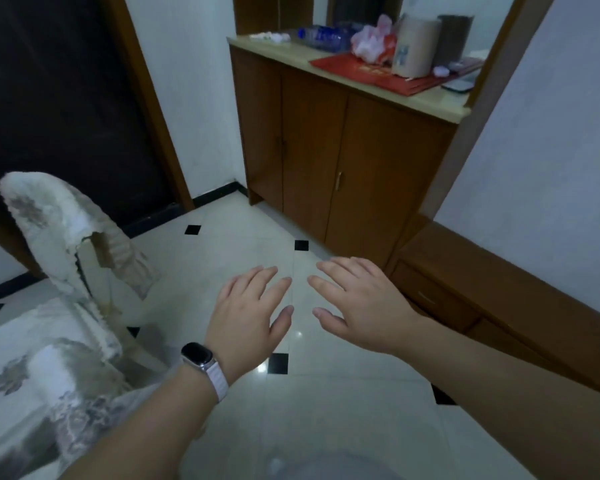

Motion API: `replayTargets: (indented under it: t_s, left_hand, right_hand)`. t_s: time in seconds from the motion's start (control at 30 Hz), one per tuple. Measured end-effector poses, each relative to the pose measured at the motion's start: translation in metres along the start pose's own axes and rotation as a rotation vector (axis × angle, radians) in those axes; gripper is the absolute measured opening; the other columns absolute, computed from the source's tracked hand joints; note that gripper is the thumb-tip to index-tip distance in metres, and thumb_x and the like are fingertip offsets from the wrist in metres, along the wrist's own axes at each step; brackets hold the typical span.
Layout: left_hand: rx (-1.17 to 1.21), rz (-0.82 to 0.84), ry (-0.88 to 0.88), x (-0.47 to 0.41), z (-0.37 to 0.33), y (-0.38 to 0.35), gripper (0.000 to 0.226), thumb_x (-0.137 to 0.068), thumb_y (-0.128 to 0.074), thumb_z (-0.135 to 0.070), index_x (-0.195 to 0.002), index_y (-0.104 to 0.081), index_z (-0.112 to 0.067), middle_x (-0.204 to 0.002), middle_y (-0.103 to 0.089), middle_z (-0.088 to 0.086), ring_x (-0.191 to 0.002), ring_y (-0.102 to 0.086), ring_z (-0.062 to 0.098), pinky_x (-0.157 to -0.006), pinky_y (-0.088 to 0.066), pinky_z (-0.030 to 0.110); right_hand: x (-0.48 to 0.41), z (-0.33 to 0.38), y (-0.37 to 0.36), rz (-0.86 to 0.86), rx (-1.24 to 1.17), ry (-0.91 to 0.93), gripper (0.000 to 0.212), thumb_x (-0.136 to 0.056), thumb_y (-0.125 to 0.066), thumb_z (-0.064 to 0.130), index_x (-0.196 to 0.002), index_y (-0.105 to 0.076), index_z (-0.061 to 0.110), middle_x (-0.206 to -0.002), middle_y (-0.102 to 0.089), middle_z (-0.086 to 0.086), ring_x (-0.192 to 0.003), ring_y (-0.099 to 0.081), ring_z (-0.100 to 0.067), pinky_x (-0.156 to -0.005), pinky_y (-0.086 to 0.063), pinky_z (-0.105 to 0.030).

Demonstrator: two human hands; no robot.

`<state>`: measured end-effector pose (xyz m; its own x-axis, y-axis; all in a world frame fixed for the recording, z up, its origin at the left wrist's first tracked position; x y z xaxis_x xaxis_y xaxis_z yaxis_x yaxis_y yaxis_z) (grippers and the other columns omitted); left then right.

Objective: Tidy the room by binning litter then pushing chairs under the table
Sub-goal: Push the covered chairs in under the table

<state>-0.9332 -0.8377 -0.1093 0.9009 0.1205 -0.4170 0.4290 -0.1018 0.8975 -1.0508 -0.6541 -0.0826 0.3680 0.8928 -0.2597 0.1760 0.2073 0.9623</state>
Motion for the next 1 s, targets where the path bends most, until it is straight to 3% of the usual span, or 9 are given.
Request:
replayTargets:
  t_s: [0.23, 0.6, 0.83, 1.0]
  left_hand:
    - [-0.099, -0.025, 0.138, -0.011, 0.073, 0.001, 0.043, -0.09, -0.05, -0.041, -0.125, -0.063, -0.018, -0.128, -0.062, 0.007, -0.119, -0.056, 0.028, -0.095, -0.043, 0.042]
    - [-0.333, 0.03, 0.619, 0.01, 0.146, 0.001, 0.041, -0.087, -0.053, -0.041, -0.12, -0.065, -0.02, -0.124, -0.063, 0.006, -0.117, -0.054, 0.028, -0.094, -0.043, 0.042]
    - [-0.476, 0.037, 1.035, 0.004, 0.143, 0.01, 0.041, -0.087, -0.049, -0.044, -0.118, -0.065, -0.021, -0.125, -0.064, 0.008, -0.117, -0.058, 0.032, -0.096, -0.044, 0.043]
    - [-0.592, 0.0, 1.326, 0.015, 0.098, 0.022, 0.045, -0.085, -0.051, -0.043, -0.122, -0.065, -0.02, -0.127, -0.063, 0.008, -0.117, -0.056, 0.032, -0.096, -0.043, 0.044]
  right_hand:
    - [-0.1, 0.005, -0.032, 0.015, -0.095, 0.12, 0.05, -0.096, -0.041, 0.051, -0.132, -0.057, 0.02, -0.136, -0.056, -0.005, -0.125, -0.049, -0.025, -0.103, -0.037, -0.04]
    - [-0.251, 0.036, -0.113, -0.05, -0.358, 0.591, 0.047, -0.091, -0.047, 0.047, -0.123, -0.063, 0.016, -0.127, -0.06, -0.009, -0.117, -0.055, -0.029, -0.097, -0.043, -0.043]
    - [-0.327, 0.048, -0.139, -0.057, -0.505, 0.941, 0.048, -0.092, -0.047, 0.048, -0.123, -0.064, 0.016, -0.128, -0.06, -0.009, -0.117, -0.055, -0.03, -0.098, -0.041, -0.042]
    - [-0.343, 0.076, -0.142, -0.011, -0.59, 1.166, 0.049, -0.091, -0.044, 0.05, -0.121, -0.064, 0.017, -0.125, -0.06, -0.007, -0.117, -0.053, -0.028, -0.098, -0.038, -0.039]
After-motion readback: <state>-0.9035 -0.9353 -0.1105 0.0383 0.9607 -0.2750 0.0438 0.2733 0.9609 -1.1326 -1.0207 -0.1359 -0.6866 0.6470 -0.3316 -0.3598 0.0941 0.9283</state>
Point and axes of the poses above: each hand's wrist, its own x-axis away from the middle knuckle, its own y-axis out of the back of the hand, z = x × y, the point moved 1 cm from there along -x, towards the middle knuckle
